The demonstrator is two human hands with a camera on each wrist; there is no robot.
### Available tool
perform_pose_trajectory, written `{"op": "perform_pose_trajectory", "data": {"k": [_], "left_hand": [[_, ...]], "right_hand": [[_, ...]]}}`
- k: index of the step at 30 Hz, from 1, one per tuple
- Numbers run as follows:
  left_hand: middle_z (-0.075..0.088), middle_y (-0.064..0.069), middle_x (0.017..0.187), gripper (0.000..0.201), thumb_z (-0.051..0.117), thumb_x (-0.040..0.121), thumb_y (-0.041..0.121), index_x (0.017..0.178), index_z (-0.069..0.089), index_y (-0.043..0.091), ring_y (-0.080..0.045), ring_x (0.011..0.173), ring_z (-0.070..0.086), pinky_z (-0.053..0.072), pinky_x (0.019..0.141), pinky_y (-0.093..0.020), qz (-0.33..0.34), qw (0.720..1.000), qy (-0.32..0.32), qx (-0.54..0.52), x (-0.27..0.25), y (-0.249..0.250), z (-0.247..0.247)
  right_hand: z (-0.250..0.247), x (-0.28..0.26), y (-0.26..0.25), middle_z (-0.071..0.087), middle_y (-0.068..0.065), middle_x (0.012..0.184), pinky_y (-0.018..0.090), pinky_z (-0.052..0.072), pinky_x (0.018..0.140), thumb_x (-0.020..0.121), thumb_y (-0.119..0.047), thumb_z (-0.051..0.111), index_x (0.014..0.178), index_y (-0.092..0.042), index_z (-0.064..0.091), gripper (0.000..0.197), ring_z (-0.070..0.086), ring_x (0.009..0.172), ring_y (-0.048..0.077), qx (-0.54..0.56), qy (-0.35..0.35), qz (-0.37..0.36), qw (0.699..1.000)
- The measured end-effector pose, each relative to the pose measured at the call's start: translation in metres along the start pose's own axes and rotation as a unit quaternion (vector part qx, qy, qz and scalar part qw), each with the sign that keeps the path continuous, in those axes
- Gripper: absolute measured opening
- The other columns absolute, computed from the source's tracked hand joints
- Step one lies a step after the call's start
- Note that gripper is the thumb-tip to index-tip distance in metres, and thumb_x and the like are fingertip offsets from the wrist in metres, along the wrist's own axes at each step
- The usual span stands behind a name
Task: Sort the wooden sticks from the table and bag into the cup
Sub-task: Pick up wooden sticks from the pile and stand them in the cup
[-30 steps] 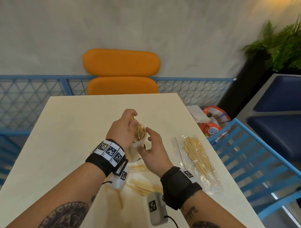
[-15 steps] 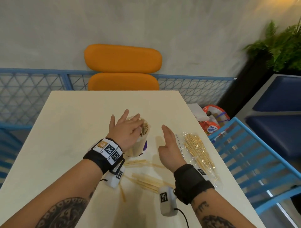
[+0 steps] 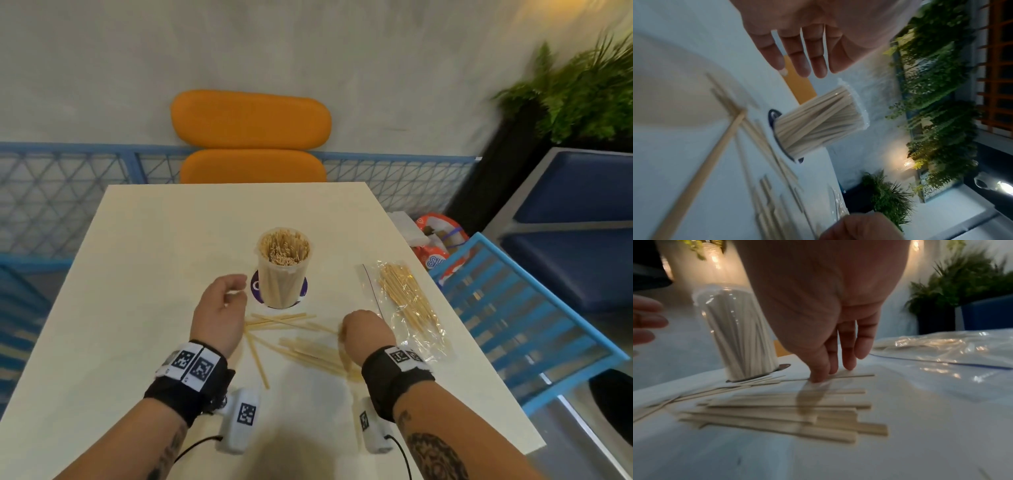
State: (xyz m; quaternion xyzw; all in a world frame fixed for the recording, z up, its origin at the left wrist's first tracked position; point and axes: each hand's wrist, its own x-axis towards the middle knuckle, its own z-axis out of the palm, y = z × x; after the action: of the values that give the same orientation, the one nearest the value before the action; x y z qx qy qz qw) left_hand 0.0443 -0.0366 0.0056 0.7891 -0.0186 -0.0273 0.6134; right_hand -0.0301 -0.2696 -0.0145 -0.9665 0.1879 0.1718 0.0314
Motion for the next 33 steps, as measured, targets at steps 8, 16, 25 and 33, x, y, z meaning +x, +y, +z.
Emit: {"op": "perform_pose_trajectory", "data": {"k": [8,16,25,33], "left_hand": [[0.069,-0.011,0.095,0.025,0.049,0.095,-0.001,0.098,0.065,0.018,-0.019,0.07,0.058,0.049,0.068,-0.033,-0.171,0.978,-0.059,-0.104,-0.033,-0.03,0.008],[0.076,-0.005,0.103,0.021,0.048,0.105,0.027,0.109,0.066,0.017,-0.02,0.089,0.072,0.057,0.085,-0.039,-0.254,0.928,-0.189,-0.195,-0.061,-0.022,0.033],[0.07,-0.013,0.091,0.027,0.039,0.108,0.024,0.1,0.057,0.006,-0.029,0.079,0.068,0.055,0.089,-0.048,-0.302,0.91,-0.067,-0.274,-0.049,-0.026,0.015],[0.065,-0.014,0.087,0.026,0.039,0.108,0.022,0.1,0.058,0.006,-0.03,0.076,0.065,0.056,0.08,-0.044,-0.312,0.91,-0.049,-0.268,-0.052,-0.038,0.002]], "right_hand": [[-0.003,-0.026,-0.006,0.057,0.005,0.113,0.036,0.046,0.092,0.092,-0.016,0.047,0.116,-0.013,0.058,0.026,0.055,0.109,0.025,-0.069,0.008,-0.03,0.997],[-0.004,-0.059,-0.051,0.064,0.007,0.092,0.031,0.045,0.073,0.1,-0.026,0.041,0.09,-0.017,0.061,0.024,0.06,0.085,0.025,0.186,0.002,-0.135,0.973],[0.019,-0.036,-0.032,0.053,0.006,0.12,0.039,0.048,0.092,0.095,-0.03,0.053,0.119,-0.017,0.062,0.029,0.05,0.112,0.027,0.047,0.031,-0.042,0.998],[0.03,-0.034,-0.034,0.057,0.005,0.112,0.036,0.051,0.089,0.095,-0.012,0.044,0.111,-0.015,0.064,0.026,0.057,0.103,0.025,0.004,0.046,-0.047,0.998]]}}
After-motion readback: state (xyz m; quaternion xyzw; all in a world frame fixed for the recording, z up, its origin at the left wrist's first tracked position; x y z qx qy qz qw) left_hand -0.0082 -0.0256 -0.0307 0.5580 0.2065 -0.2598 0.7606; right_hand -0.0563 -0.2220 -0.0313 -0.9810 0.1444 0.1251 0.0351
